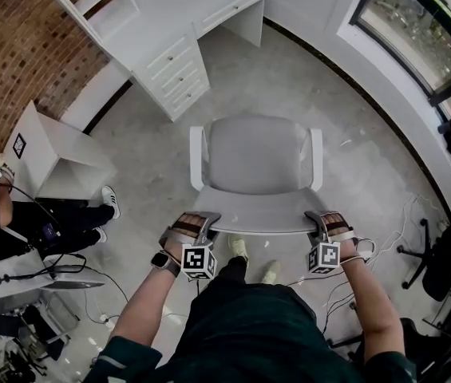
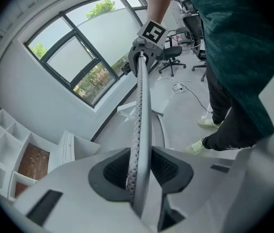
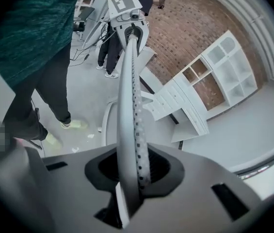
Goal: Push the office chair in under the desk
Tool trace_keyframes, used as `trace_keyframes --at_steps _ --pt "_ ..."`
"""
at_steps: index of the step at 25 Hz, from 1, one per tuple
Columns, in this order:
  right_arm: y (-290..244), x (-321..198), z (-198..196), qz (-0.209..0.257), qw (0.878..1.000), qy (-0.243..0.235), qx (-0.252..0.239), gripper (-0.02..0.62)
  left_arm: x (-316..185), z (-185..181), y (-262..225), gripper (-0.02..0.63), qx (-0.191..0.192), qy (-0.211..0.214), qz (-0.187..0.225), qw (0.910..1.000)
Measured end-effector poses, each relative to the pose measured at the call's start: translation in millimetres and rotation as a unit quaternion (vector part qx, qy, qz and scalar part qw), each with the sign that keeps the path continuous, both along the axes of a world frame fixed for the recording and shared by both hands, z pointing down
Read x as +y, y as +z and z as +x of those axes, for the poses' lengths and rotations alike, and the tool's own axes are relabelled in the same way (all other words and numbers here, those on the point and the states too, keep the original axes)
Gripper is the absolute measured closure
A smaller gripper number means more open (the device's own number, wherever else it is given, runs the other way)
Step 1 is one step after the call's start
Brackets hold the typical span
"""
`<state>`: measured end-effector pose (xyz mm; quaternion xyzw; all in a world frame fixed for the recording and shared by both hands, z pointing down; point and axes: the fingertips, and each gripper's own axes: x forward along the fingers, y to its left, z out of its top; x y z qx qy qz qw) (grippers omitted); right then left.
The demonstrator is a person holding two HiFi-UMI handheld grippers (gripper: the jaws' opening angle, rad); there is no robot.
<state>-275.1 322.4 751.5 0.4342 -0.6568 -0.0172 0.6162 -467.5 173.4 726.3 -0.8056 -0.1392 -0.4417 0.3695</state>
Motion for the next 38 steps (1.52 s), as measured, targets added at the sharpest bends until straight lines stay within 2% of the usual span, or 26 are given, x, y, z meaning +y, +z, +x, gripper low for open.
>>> trace_keyframes --at_steps 8,19,30,38 --pt "0.7 -28.0 23.9 -0.006 1.000 0.026 -0.008 0.517 -29.4 27.5 2.4 0.479 0.010 -0.016 0.014 0.9997" --pt "4.6 -68.3 65.8 -0.004 0.999 0.040 -0.001 0.514 -71.9 70.6 8.0 0.474 0.000 -0.025 0.022 0.9994" --pt "3.5 -111.2 122.1 0.008 1.000 0.024 -0.001 0.517 -116.0 131.8 15.1 0.468 -0.021 -0.045 0.007 0.9988" --pt "3.9 -137.3 185.9 0.009 1.000 0.022 -0.003 0.518 -145.7 197.6 23.3 0.472 -0.038 -0.066 0.020 0.9969"
